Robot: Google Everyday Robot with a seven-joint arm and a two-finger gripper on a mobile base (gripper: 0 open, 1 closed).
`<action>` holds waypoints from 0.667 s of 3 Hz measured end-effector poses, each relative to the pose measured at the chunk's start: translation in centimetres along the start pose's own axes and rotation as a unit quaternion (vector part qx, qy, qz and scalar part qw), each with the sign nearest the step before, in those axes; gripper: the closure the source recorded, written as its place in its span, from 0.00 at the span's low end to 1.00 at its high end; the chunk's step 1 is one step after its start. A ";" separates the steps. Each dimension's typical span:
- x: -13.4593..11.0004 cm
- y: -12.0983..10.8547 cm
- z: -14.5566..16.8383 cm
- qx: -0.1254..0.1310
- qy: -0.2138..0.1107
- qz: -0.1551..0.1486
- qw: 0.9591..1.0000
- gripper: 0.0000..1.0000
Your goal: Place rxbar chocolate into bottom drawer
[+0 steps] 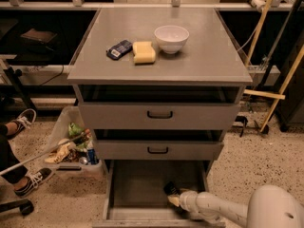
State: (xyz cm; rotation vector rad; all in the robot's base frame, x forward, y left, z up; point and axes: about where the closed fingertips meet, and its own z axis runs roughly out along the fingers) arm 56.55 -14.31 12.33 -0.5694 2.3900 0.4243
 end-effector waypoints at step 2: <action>0.0 0.0 0.0 0.000 0.000 0.000 1.000 0.00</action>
Offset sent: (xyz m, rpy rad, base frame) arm 0.0000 0.0000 0.0000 0.0000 0.0000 0.0000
